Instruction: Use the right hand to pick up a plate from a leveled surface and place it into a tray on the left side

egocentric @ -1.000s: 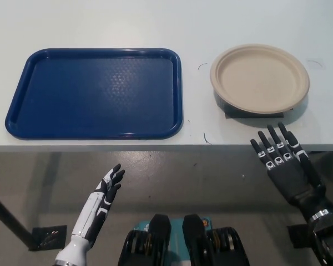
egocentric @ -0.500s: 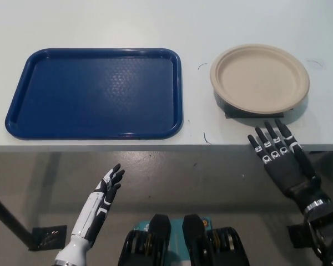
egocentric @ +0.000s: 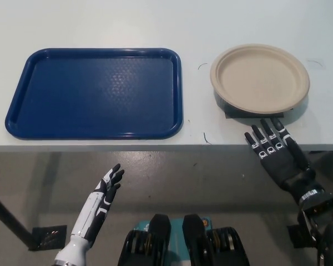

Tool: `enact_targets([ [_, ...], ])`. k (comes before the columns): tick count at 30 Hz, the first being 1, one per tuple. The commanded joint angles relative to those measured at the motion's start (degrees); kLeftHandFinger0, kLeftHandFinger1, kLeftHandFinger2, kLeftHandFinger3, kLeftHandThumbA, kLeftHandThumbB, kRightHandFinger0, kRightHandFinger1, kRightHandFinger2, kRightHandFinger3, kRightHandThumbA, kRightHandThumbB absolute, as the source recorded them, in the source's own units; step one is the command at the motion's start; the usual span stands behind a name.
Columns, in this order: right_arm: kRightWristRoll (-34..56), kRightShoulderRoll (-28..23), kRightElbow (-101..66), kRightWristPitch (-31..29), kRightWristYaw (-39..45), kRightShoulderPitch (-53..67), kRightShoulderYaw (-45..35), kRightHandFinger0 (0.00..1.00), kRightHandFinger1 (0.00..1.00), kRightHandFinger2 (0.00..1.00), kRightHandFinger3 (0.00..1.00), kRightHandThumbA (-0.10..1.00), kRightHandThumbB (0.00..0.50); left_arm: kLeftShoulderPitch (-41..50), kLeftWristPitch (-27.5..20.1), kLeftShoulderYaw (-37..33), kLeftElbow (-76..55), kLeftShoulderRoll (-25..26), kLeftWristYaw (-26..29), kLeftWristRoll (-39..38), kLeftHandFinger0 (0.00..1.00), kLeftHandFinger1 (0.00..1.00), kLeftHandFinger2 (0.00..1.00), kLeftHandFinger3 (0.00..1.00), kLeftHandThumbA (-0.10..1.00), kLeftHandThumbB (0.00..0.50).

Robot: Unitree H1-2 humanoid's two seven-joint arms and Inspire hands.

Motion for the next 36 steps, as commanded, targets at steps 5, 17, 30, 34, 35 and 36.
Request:
enact_targets([
  [5,-3.4,0.3,2.4,0.3,-1.5,-4.3,-0.8,1.00,1.00,1.00,1.00,1.00,0.323,-1.4,-2.5,0.6,-1.0,1.1,-0.4,0.1,1.00,1.00,1.00,1.00,1.00,0.134],
  [17,-6.5,0.7,7.0,-0.5,0.1,-7.4,-2.5,1.00,1.00,1.00,1.00,1.00,0.337,-1.0,-3.0,0.6,-1.0,1.0,-0.7,-0.2,1.00,1.00,1.00,1.00,1.00,0.136],
  [30,-9.6,0.7,10.0,-1.3,1.6,-11.2,-3.9,1.00,1.00,1.00,1.00,1.00,0.362,-1.3,-3.0,0.6,-0.8,0.9,-0.7,-0.1,1.00,1.00,1.00,1.00,1.00,0.139],
  [34,-10.9,0.4,11.0,-0.4,0.1,-12.7,-4.0,1.00,1.00,1.00,1.00,1.00,0.351,-1.3,-3.1,0.7,-0.7,1.0,-0.7,-0.1,1.00,1.00,1.00,1.00,1.00,0.142],
  [35,-11.6,0.3,11.5,0.2,-3.1,-13.6,-4.3,1.00,1.00,1.00,1.00,1.00,0.289,-1.3,-3.0,0.7,-0.7,1.0,-0.6,0.0,1.00,1.00,1.00,1.00,1.00,0.141],
  [36,-11.9,0.1,11.9,0.3,-4.4,-14.0,-4.3,1.00,1.00,1.00,1.00,1.00,0.290,-1.3,-3.1,0.7,-0.7,1.0,-0.6,0.0,1.00,1.00,1.00,1.00,1.00,0.140],
])
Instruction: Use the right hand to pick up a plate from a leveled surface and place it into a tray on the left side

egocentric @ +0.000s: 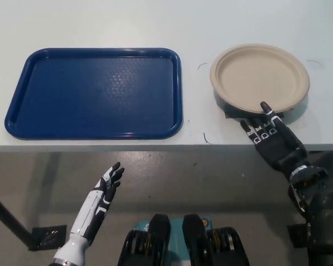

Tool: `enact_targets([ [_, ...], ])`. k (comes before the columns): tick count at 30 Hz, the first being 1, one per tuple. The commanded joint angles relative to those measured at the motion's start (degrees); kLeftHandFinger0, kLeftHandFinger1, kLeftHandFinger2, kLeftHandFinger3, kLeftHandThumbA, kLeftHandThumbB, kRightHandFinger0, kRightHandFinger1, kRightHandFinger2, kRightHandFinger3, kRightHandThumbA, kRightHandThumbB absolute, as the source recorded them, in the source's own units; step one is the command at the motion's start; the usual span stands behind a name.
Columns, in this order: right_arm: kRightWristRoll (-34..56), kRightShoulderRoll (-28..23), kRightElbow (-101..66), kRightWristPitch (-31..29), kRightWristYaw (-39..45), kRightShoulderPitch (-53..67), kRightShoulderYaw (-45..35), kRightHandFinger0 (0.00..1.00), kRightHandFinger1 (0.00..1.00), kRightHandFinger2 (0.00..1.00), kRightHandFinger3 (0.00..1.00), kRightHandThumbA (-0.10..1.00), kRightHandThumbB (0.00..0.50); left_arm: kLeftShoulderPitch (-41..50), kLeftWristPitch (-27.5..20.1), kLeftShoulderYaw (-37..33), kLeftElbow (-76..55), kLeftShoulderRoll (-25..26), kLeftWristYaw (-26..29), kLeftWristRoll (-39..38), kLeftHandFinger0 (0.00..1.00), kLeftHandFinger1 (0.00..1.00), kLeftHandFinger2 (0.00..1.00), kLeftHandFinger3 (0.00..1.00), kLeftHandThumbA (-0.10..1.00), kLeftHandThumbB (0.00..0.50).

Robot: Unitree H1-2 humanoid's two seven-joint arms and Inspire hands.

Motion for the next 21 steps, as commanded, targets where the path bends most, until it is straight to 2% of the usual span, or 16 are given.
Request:
enact_targets([
  [1,-5.3,-0.1,1.3,-0.1,-9.0,-5.6,-1.4,0.61,0.59,0.68,1.00,0.76,0.235,-0.9,-2.4,0.6,-0.8,0.7,-0.2,-0.2,1.00,1.00,1.00,1.00,1.00,0.137],
  [2,-6.8,-0.2,3.6,-0.8,-12.7,-7.2,-2.3,0.02,0.03,0.26,0.49,0.26,0.121,-0.9,-2.7,0.7,-0.5,0.7,-0.3,-0.4,1.00,1.00,1.00,1.00,1.00,0.134],
  [3,-7.1,-0.3,4.1,-1.0,-13.0,-7.5,-2.7,0.00,0.01,0.22,0.41,0.09,0.099,-0.9,-2.7,0.6,-0.4,0.6,-0.2,-0.4,1.00,1.00,1.00,1.00,1.00,0.134],
  [4,-7.6,-0.3,4.7,-1.7,-13.3,-7.8,-2.9,0.00,0.00,0.28,0.52,-0.09,0.048,-0.8,-2.6,0.6,-0.5,0.5,-0.2,-0.3,1.00,1.00,1.00,1.00,1.00,0.132],
  [5,-8.0,0.0,4.6,-2.1,-13.5,-7.9,-3.3,0.00,0.01,0.37,0.69,-0.10,0.029,-0.8,-2.3,0.6,-0.8,0.5,-0.2,-0.2,1.00,1.00,1.00,1.00,1.00,0.132],
  [6,-8.3,0.3,4.1,-2.5,-13.5,-7.7,-3.5,0.00,0.01,0.45,1.00,-0.10,0.029,-0.8,-2.2,0.6,-0.9,0.6,-0.2,-0.1,1.00,1.00,1.00,1.00,1.00,0.133],
  [7,-9.0,0.5,3.6,-3.0,-13.3,-7.3,-3.6,0.00,0.03,0.52,0.98,-0.10,0.020,-0.8,-2.3,0.5,-0.9,0.7,-0.1,0.3,1.00,1.00,1.00,1.00,1.00,0.132],
  [12,-10.0,1.2,2.7,-2.4,-13.9,-7.1,-4.6,0.00,0.08,0.61,1.00,-0.10,0.004,-0.8,-2.4,0.5,-0.8,0.6,-0.2,0.0,1.00,1.00,1.00,1.00,1.00,0.128],
  [13,-9.9,1.2,2.2,-1.9,-13.7,-7.0,-4.7,0.00,0.08,0.60,0.82,-0.10,0.001,-0.8,-2.5,0.5,-0.7,0.6,-0.3,-0.3,1.00,1.00,1.00,1.00,1.00,0.127],
  [14,-10.0,1.2,2.2,-1.8,-13.5,-7.0,-4.8,0.00,0.09,0.59,0.80,-0.10,0.000,-0.8,-2.4,0.6,-0.7,0.5,-0.4,-0.5,1.00,1.00,1.00,1.00,1.00,0.128],
  [17,-10.4,1.5,1.9,-1.7,-13.6,-7.0,-5.3,0.00,0.12,0.60,0.91,-0.10,0.013,-0.8,-2.4,0.6,-0.6,0.5,-0.5,-0.8,1.00,1.00,1.00,1.00,1.00,0.129],
  [18,-10.5,1.6,1.6,-1.6,-13.7,-6.9,-5.4,0.00,0.11,0.60,1.00,-0.10,0.017,-0.8,-2.4,0.5,-0.7,0.6,-0.5,-0.8,1.00,1.00,1.00,1.00,1.00,0.127],
  [21,-10.5,1.8,0.5,-0.7,-14.4,-7.1,-5.8,0.00,0.11,0.62,1.00,-0.10,0.005,-1.2,-2.5,0.6,-0.5,0.7,-0.2,-0.2,1.00,1.00,1.00,1.00,1.00,0.133],
])
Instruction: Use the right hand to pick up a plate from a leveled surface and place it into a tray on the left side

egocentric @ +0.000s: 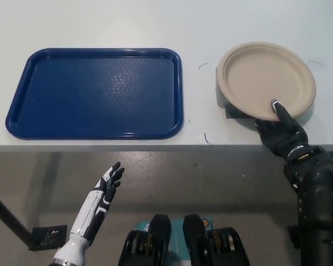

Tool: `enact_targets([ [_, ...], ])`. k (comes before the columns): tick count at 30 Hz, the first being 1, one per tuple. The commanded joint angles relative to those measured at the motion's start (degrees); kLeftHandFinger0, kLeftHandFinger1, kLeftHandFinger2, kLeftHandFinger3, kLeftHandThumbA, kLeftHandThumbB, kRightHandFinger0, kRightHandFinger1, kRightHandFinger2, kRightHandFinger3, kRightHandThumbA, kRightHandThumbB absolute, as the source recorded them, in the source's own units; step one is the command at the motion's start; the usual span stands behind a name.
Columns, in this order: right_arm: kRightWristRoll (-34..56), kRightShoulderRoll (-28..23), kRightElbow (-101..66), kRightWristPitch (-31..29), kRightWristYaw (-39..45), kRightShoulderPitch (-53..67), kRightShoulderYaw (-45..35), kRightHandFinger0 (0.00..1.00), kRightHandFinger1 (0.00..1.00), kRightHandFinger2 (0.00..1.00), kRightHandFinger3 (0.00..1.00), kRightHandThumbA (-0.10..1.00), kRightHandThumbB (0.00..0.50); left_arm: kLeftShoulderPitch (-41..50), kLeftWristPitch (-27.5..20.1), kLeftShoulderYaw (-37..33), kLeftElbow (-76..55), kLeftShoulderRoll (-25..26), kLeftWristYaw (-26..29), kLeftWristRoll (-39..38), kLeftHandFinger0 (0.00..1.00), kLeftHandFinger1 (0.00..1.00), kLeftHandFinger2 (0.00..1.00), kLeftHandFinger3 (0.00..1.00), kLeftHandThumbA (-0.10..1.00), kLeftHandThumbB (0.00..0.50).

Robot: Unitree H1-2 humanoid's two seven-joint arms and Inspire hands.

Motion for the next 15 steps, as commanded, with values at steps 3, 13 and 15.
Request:
enact_targets([
  [3,-2.1,0.5,-4.5,1.2,-3.5,-0.4,-1.3,0.00,0.12,0.62,0.94,-0.10,0.004,-1.5,-2.3,0.7,-0.6,0.6,-0.4,-0.5,1.00,1.00,1.00,1.00,1.00,0.132],
  [13,2.9,-1.0,-24.5,1.4,-11.1,6.2,8.7,0.00,0.11,0.66,1.00,-0.10,0.011,-2.2,-2.0,0.9,-0.6,0.9,-0.4,-0.6,1.00,1.00,1.00,1.00,1.00,0.138],
  [15,5.5,-2.2,-28.9,1.4,-13.3,7.4,11.1,0.00,0.15,0.65,0.86,-0.10,0.010,-2.3,-1.6,0.8,-0.8,0.9,-0.5,-0.6,1.00,1.00,1.00,1.00,1.00,0.137],
])
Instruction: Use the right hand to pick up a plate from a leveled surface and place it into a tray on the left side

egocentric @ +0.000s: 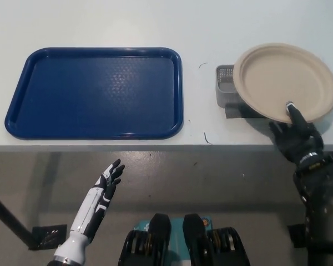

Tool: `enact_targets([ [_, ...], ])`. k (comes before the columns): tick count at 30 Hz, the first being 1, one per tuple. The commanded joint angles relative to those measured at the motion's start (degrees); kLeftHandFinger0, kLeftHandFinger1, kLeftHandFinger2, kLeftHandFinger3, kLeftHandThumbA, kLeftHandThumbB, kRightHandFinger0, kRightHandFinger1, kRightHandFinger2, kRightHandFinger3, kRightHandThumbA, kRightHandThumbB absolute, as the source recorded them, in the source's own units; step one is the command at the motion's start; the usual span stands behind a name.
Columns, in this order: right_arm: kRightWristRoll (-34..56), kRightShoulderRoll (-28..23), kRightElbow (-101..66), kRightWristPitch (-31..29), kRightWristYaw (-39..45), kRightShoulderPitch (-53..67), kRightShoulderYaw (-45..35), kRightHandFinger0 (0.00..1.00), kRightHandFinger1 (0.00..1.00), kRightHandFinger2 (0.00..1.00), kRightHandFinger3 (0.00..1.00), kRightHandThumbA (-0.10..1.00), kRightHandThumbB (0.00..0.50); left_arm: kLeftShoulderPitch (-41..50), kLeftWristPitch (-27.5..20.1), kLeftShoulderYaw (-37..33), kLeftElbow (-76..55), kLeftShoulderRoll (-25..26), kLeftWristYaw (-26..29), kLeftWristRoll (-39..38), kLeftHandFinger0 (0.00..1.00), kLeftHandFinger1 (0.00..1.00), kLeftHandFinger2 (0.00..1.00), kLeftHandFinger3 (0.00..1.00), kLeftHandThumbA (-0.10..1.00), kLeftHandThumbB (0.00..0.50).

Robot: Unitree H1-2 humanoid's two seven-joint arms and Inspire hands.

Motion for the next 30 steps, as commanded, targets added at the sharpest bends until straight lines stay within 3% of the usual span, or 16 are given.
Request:
enact_targets([
  [1,6.9,-2.4,-10.4,0.2,-7.5,-0.4,4.9,0.00,0.17,0.67,0.80,-0.10,0.015,-1.4,-1.3,0.8,-1.0,0.9,-0.6,-0.7,1.00,1.00,1.00,1.00,1.00,0.135],
  [3,8.8,-3.0,-13.1,0.2,-9.3,0.0,6.4,0.00,0.22,0.65,0.82,-0.10,0.012,-1.4,-1.2,0.8,-0.9,0.9,-0.7,-0.9,1.00,1.00,1.00,1.00,1.00,0.138],
  [4,9.9,-3.2,-14.4,0.2,-10.3,0.1,7.3,0.00,0.25,0.65,0.97,-0.10,0.010,-1.4,-1.5,0.8,-0.7,0.9,-0.8,-1.1,1.00,1.00,1.00,1.00,1.00,0.133],
  [5,10.7,-3.5,-15.5,0.2,-11.2,0.1,8.3,0.00,0.25,0.62,1.00,-0.10,0.009,-1.4,-1.6,0.7,-0.7,0.9,-0.8,-1.1,1.00,1.00,1.00,1.00,1.00,0.130],
  [17,12.5,-1.2,-14.8,0.2,-13.6,-3.1,15.6,0.00,0.17,0.67,1.00,-0.10,0.003,-1.0,-1.2,0.5,-1.0,0.8,-1.0,-0.8,1.00,1.00,1.00,1.00,1.00,0.132],
  [21,11.6,0.6,-10.2,0.2,-12.3,-6.0,17.0,0.00,0.23,0.72,0.98,-0.10,0.019,-1.0,-1.0,0.6,-1.3,0.9,-1.1,-0.6,1.00,1.00,1.00,1.00,1.00,0.140],
  [26,8.1,2.9,-2.7,0.2,-10.2,-10.9,19.5,0.00,0.21,0.66,1.00,-0.10,0.024,-1.1,-1.6,0.4,-0.8,0.9,-1.2,-0.6,1.00,1.00,1.00,1.00,1.00,0.138],
  [27,7.1,3.7,-1.1,0.2,-9.9,-12.0,19.7,0.00,0.19,0.64,0.79,-0.10,0.028,-1.1,-1.4,0.4,-0.9,0.8,-1.4,-0.8,1.00,1.00,1.00,1.00,1.00,0.140],
  [29,5.5,5.4,2.4,0.2,-7.9,-14.3,19.4,0.00,0.16,0.62,0.71,-0.10,0.022,-1.1,-1.2,0.4,-1.2,1.0,-1.3,-0.5,1.00,1.00,1.00,1.00,1.00,0.136],
  [30,5.1,6.4,4.6,0.2,-7.2,-15.7,19.2,0.00,0.16,0.61,0.74,-0.10,0.027,-1.2,-1.2,0.4,-1.2,1.0,-1.3,-0.3,1.00,1.00,1.00,1.00,1.00,0.143],
])
